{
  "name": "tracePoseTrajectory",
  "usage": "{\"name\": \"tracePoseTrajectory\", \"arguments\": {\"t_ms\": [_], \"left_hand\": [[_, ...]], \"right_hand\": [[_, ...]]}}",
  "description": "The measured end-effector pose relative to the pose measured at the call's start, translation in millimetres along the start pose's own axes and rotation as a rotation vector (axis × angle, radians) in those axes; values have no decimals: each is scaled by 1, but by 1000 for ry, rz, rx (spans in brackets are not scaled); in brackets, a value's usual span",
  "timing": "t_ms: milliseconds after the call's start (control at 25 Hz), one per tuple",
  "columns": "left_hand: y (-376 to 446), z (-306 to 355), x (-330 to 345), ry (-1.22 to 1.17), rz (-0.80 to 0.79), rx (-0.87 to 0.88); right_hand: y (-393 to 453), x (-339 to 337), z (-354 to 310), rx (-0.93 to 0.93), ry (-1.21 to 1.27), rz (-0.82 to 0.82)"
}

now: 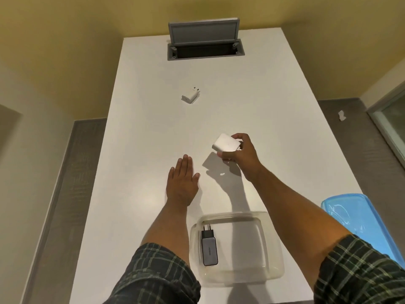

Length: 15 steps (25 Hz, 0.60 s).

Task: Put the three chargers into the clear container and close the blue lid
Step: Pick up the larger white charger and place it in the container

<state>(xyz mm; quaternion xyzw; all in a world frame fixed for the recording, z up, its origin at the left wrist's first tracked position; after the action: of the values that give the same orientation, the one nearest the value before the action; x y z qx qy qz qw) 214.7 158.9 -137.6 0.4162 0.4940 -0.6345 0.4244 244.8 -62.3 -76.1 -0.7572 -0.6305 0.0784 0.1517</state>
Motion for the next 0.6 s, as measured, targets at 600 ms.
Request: {"name": "tracePoseTrajectory", "arguments": {"t_ms": [600], "left_hand": [[-107, -25, 10, -51, -350, -29]], "right_hand": [[-108, -10, -12, 198, -211, -479]]}}
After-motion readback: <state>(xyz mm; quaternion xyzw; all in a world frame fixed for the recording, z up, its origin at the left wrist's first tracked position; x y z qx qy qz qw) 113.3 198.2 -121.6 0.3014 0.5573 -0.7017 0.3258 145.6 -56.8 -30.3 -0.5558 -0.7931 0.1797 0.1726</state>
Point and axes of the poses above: each hand's wrist, its own y-axis towards the middle knuckle, its own x-axis out of the palm, z = x × y, the point moved 5 cm from there along y, towards the middle knuckle, and after that the axes turned 2 degrees about y, right-handed, at the moved point
